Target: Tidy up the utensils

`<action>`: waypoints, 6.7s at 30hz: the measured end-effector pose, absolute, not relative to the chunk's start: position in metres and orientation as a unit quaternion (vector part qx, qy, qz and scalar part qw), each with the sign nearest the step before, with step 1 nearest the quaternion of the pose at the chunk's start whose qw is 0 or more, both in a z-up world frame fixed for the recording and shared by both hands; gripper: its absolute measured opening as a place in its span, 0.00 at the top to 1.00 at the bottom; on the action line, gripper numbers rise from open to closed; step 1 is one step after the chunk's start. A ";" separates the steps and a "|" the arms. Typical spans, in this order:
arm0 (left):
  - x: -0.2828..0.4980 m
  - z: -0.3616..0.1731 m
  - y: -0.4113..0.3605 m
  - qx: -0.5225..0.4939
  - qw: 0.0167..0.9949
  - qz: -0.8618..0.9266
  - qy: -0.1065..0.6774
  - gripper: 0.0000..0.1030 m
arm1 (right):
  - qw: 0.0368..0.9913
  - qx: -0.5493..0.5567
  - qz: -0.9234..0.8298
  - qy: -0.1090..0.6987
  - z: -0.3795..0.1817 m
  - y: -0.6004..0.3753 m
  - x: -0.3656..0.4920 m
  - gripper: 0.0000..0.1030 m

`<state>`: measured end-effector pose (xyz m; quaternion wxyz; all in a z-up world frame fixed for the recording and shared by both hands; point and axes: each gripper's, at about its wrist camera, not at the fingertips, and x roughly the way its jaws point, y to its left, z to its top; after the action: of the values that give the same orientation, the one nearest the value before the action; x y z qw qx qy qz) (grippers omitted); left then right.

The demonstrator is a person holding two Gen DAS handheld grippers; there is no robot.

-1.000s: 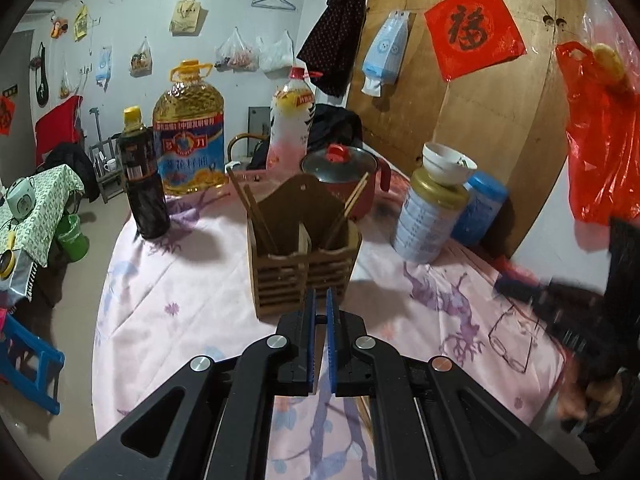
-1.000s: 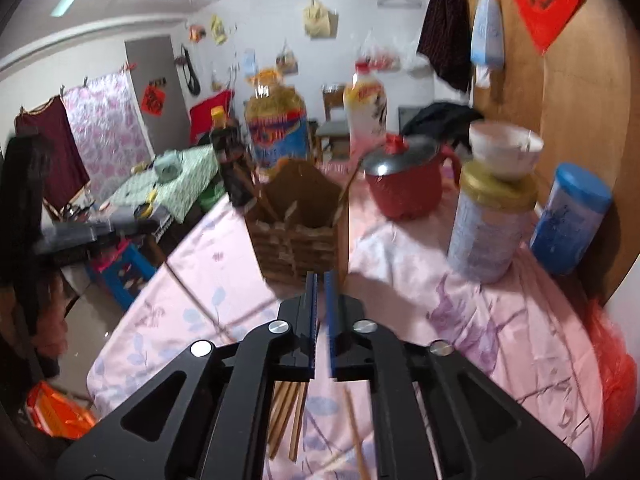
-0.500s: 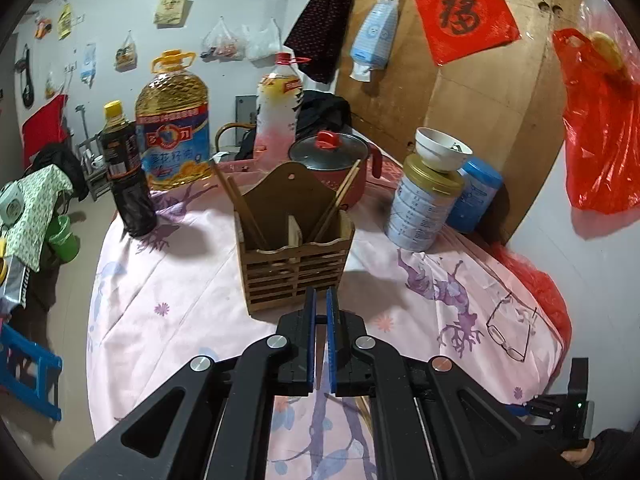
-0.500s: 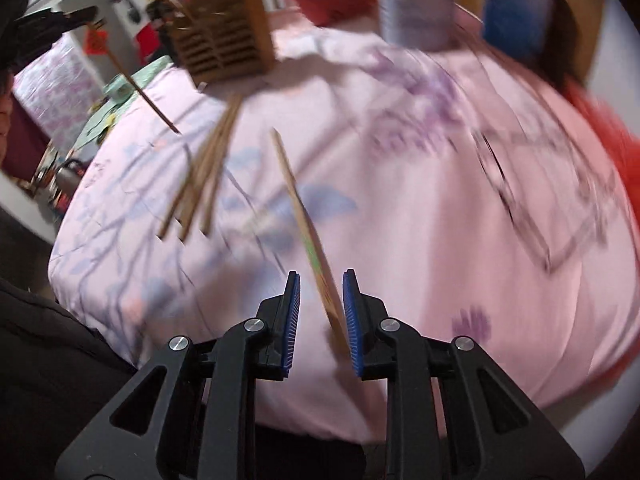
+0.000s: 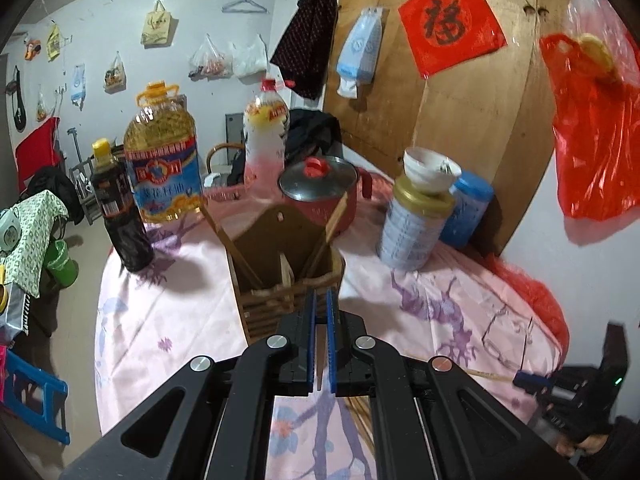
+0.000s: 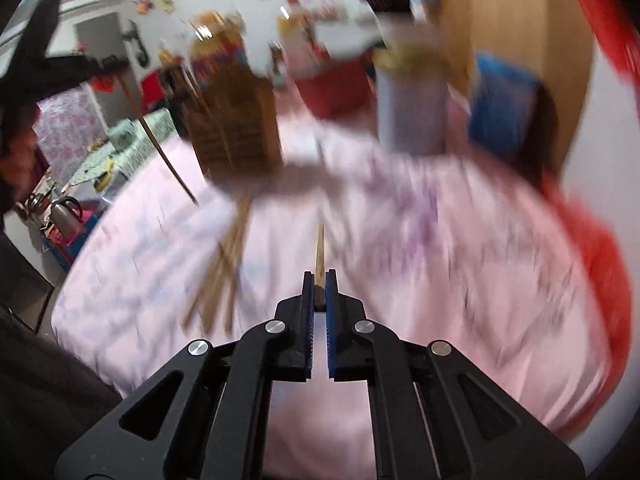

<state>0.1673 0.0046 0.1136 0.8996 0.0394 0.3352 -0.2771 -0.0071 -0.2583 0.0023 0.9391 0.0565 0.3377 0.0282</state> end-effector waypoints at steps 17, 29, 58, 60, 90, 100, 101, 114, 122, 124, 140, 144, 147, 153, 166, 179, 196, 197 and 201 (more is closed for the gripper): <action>0.238 0.205 0.006 0.029 0.944 -0.212 0.252 0.95 | 0.968 0.025 0.154 0.197 0.169 -0.210 0.151 0.94; 0.280 0.121 0.033 -0.037 0.925 -0.151 0.347 0.47 | 0.946 0.139 0.130 0.263 0.119 -0.228 0.213 0.75; 0.136 -0.016 0.077 0.015 0.871 -0.137 0.472 0.22 | 0.917 0.001 0.008 0.400 -0.059 -0.168 0.035 0.28; 0.126 -0.019 0.079 0.020 0.871 -0.126 0.473 0.22 | 0.911 -0.031 0.027 0.411 -0.076 -0.161 0.028 0.35; 0.045 -0.077 0.000 0.048 0.828 -0.074 0.553 0.18 | 0.897 0.092 0.068 0.427 -0.080 -0.293 0.013 0.72; 0.046 -0.104 -0.020 0.029 0.825 -0.094 0.557 0.18 | 0.896 0.103 0.026 0.431 -0.069 -0.331 -0.013 0.56; 0.045 -0.104 -0.020 0.025 0.826 -0.094 0.555 0.18 | 0.895 0.098 0.031 0.433 -0.070 -0.327 -0.015 0.56; 0.040 -0.112 -0.046 0.058 0.846 -0.151 0.507 0.58 | 0.908 0.009 0.073 0.412 -0.055 -0.277 -0.021 0.51; 0.049 -0.109 -0.046 0.081 0.858 -0.168 0.479 0.94 | 0.904 0.014 0.069 0.421 -0.059 -0.274 -0.007 0.51; 0.054 -0.102 -0.034 0.071 0.861 -0.158 0.478 0.94 | 0.895 0.022 0.079 0.438 -0.069 -0.271 0.001 0.51; 0.065 -0.047 0.021 0.050 0.865 -0.144 0.478 0.94 | 0.882 0.046 0.108 0.456 -0.118 -0.211 0.031 0.61; 0.074 -0.034 0.024 0.050 0.862 -0.158 0.479 0.94 | 0.890 0.048 0.080 0.447 -0.127 -0.209 0.031 0.81; 0.080 -0.028 0.023 0.054 0.857 -0.173 0.482 0.94 | 0.897 0.055 0.061 0.435 -0.129 -0.205 0.026 0.91; 0.096 -0.013 0.016 0.068 0.848 -0.213 0.481 0.93 | 0.914 0.092 0.006 0.396 -0.112 -0.199 0.005 0.92; 0.112 0.013 -0.008 0.111 0.840 -0.282 0.451 0.94 | 0.948 0.136 -0.043 0.283 -0.052 -0.172 -0.043 0.94; 0.112 0.023 -0.002 0.107 0.841 -0.306 0.433 0.94 | 0.957 0.141 -0.058 0.248 -0.029 -0.162 -0.049 0.94; 0.121 0.075 0.033 0.029 0.894 -0.246 0.374 0.94 | 0.960 0.149 0.003 0.236 0.055 -0.236 0.023 0.94; 0.124 0.082 0.031 0.031 0.898 -0.241 0.366 0.94 | 0.962 0.142 0.013 0.234 0.062 -0.236 0.031 0.94; 0.146 0.116 0.022 0.030 0.914 -0.232 0.333 0.94 | 0.966 0.117 0.060 0.222 0.091 -0.235 0.067 0.94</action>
<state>0.1460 0.0222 0.1163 0.9135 0.0296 0.3326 -0.2323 0.0666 -0.2350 0.0910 0.9662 0.1174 0.2216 0.0596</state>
